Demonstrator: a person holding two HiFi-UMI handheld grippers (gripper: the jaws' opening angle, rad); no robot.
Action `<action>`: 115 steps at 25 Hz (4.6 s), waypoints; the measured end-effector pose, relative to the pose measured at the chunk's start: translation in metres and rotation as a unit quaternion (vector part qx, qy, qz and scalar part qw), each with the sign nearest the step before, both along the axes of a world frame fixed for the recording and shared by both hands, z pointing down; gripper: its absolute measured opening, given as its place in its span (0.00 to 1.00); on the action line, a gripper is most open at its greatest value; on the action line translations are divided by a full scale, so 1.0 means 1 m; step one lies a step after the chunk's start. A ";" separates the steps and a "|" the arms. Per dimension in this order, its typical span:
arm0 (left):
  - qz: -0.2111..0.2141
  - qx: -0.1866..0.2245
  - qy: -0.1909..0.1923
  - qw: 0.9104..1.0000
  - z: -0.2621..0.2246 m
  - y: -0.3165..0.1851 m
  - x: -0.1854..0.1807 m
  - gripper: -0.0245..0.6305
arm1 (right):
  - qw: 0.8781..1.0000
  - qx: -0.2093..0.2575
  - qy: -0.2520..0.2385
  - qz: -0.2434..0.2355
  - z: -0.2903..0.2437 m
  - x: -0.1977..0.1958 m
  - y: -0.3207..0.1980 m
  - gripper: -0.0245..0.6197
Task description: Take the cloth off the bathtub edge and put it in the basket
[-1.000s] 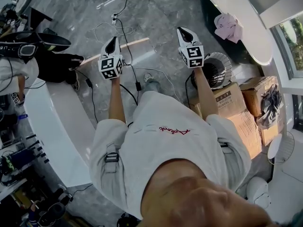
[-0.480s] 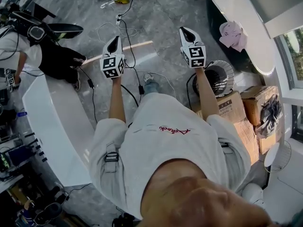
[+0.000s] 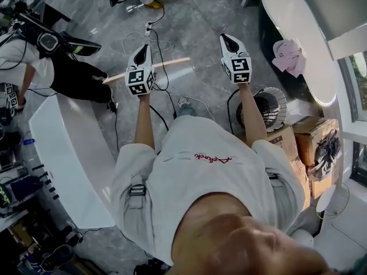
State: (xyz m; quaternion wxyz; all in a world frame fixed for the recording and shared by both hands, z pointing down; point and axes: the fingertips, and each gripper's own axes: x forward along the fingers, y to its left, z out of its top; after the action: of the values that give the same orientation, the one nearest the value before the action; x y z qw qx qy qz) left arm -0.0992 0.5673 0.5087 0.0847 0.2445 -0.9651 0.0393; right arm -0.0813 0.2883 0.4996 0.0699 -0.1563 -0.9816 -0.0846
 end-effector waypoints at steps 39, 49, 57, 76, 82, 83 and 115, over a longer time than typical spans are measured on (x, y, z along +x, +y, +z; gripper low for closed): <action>-0.032 0.021 0.003 0.999 0.001 0.125 -0.212 0.04 | 0.997 0.019 0.014 -0.079 0.000 -0.249 0.168 0.05; -0.072 0.025 0.006 0.997 -0.002 0.156 -0.207 0.04 | 0.991 0.021 0.018 -0.131 0.000 -0.263 0.213 0.05; -0.089 0.020 0.009 0.996 -0.001 0.153 -0.221 0.04 | 0.988 0.012 0.020 -0.152 0.005 -0.282 0.216 0.05; -0.078 0.006 0.007 0.997 0.001 0.111 -0.253 0.04 | 0.985 -0.003 0.021 -0.168 0.001 -0.325 0.206 0.05; -0.073 0.012 0.000 0.997 -0.008 0.135 -0.257 0.04 | 0.988 -0.004 0.013 -0.156 -0.007 -0.318 0.225 0.05; -0.066 0.012 -0.002 0.998 -0.010 0.135 -0.260 0.04 | 0.989 -0.005 0.012 -0.150 -0.008 -0.318 0.224 0.05; 0.546 0.022 0.016 0.838 0.000 -0.375 -0.164 0.04 | 0.868 0.002 0.028 0.495 0.004 0.025 -0.193 0.05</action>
State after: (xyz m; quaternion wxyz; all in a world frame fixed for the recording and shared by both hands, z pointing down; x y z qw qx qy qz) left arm -0.2629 0.1924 0.5085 0.0592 0.7338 -0.6746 0.0541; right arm -0.0560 0.0955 0.5040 0.1298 0.3481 -0.9277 -0.0362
